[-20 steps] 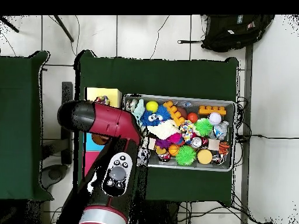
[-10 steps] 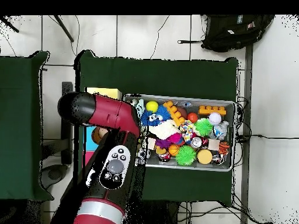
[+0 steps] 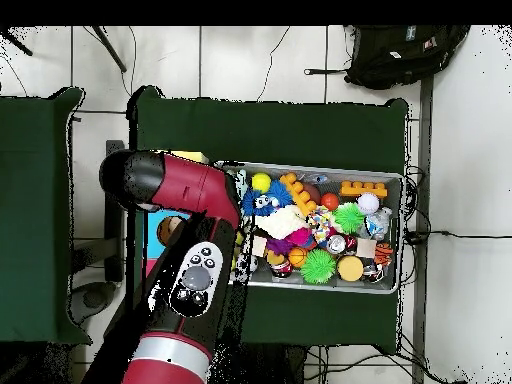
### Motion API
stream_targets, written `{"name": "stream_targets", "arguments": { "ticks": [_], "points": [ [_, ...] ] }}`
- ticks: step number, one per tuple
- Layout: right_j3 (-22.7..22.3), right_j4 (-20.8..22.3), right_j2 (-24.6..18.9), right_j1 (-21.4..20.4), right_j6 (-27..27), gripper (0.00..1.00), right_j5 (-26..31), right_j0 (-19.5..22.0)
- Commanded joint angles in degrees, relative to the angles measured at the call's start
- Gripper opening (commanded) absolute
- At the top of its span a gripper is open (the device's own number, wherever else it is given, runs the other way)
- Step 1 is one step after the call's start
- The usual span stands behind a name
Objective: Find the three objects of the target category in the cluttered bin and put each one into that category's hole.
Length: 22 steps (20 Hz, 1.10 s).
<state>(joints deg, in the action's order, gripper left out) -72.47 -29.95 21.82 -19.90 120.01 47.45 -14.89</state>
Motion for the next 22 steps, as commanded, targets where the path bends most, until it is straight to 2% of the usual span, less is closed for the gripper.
{"name": "stream_targets", "arguments": {
  "ticks": [1,10,15,22],
  "points": [
    [5.39,-3.42,-6.53,12.95,16.62,0.0,-16.22,0.76],
    [10.38,-3.84,-3.31,15.02,18.78,0.0,-13.76,-0.02],
    [13.2,-4.51,-1.86,17.14,19.71,0.0,-14.5,-0.3],
    [12.69,-4.06,-1.9,17.34,18.63,0.0,-16.26,0.05]
  ]
}}
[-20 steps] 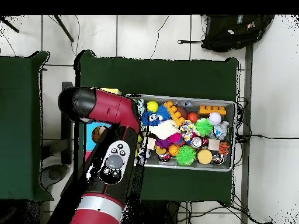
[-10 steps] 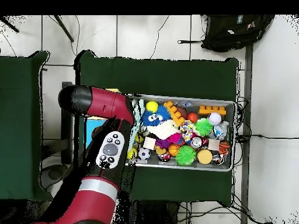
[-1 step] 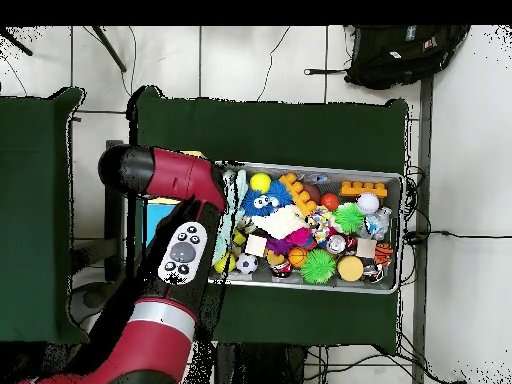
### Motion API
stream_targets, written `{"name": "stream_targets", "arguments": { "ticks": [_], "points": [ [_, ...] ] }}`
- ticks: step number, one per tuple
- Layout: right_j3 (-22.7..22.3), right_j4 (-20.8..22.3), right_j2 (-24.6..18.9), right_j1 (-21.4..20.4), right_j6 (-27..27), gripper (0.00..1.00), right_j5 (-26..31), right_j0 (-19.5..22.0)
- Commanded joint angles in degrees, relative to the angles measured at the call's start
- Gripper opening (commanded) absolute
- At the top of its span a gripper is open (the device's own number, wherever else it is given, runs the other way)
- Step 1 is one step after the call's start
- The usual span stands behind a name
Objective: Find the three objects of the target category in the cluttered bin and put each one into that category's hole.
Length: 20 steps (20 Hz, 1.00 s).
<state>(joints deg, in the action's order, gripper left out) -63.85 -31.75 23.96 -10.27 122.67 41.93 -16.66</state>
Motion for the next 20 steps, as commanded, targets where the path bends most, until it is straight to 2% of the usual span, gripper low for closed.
{"name": "stream_targets", "arguments": {
  "ticks": [1,2,3,8,10,11,14,20],
  "points": [
    [3.85,-2.02,-3.82,7.63,15.81,0.0,-10.84,1.74],
    [3.52,-2.03,-3.38,7.55,16.29,0.0,-11.43,1.52],
    [3.08,-1.95,-2.73,7.44,16.72,1.0,-12.27,1.26],
    [1.01,-1.42,-2.61,6.41,15.95,1.0,-14.61,1.39],
    [0.57,-1.52,-3.06,6.02,15.5,1.0,-12.63,1.85],
    [1.51,-0.99,-2.52,6.16,14.93,1.0,-9.92,1.99],
    [0.97,-1.04,-3.56,5.21,13.72,1.0,-8.39,2.58],
    [-4.43,-0.64,-6.12,-0.21,8.99,1.0,-6.45,4.27]
  ]
}}
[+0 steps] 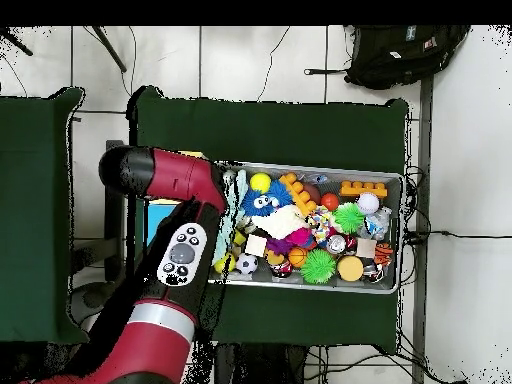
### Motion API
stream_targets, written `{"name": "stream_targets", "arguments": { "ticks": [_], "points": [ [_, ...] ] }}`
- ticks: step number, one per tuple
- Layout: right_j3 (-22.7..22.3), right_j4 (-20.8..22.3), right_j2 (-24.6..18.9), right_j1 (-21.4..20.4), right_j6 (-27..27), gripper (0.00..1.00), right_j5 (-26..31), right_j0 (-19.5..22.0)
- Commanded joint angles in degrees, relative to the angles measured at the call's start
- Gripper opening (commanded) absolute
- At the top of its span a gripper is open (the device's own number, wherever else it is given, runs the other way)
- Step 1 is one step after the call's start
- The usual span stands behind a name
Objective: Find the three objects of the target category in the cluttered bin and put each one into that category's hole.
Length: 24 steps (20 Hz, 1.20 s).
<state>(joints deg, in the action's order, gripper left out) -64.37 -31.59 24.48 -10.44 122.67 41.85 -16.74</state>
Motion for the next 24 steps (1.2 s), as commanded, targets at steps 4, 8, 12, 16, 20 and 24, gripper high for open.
{"name": "stream_targets", "arguments": {
  "ticks": [4,8,12,16,20,24],
  "points": [
    [-7.28,-0.39,-7.31,-3.61,6.82,1.0,-5.21,5.35],
    [-9.64,0.23,-8.27,-6.13,4.64,1.0,-5.03,6.45],
    [-12.35,1.56,-7.73,-9.21,4.01,1.0,-4.34,6.21],
    [-13.75,1.95,-8.22,-11.13,3.67,1.0,-3.42,6.6],
    [-14.75,1.93,-8.46,-12.53,4.3,1.0,-2.7,6.36],
    [-14.55,1.83,-8.48,-13.08,5.48,1.0,-1.8,5.87]
  ]
}}
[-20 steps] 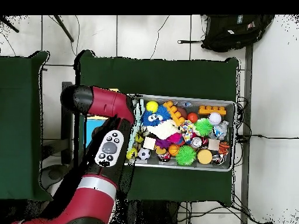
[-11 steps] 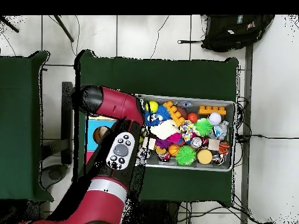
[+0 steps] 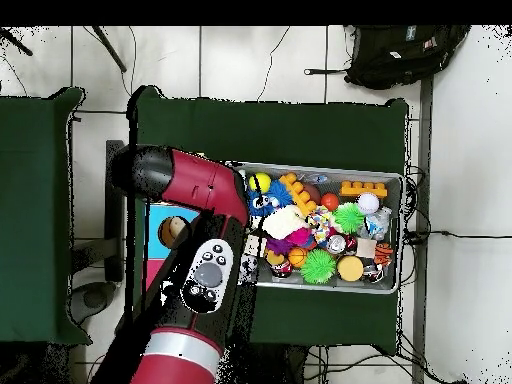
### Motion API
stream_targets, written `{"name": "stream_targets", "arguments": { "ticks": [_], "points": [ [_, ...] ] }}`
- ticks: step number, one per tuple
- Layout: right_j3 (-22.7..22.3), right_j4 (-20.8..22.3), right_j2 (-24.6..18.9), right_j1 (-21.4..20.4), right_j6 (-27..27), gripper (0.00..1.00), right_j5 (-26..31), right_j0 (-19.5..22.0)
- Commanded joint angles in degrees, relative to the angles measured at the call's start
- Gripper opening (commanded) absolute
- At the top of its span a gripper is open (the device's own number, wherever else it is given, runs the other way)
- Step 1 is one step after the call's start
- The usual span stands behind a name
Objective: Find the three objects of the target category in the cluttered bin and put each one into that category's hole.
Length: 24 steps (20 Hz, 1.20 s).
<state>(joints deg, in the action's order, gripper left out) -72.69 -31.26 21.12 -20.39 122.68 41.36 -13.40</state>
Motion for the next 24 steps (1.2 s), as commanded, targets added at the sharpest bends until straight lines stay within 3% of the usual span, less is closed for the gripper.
{"name": "stream_targets", "arguments": {
  "ticks": [1,7,14,24],
  "points": [
    [-6.17,1.49,-5.08,-3.32,5.78,1.0,-0.98,2.37],
    [-5.21,1.87,-4.39,-4.47,6.62,1.0,1.73,2.28],
    [-7.09,2.79,-3.56,-8.81,5.82,1.0,5.57,1.74],
    [-11.78,7.04,-3.97,-13.91,-1.09,1.0,5.91,5.73]
  ]
}}
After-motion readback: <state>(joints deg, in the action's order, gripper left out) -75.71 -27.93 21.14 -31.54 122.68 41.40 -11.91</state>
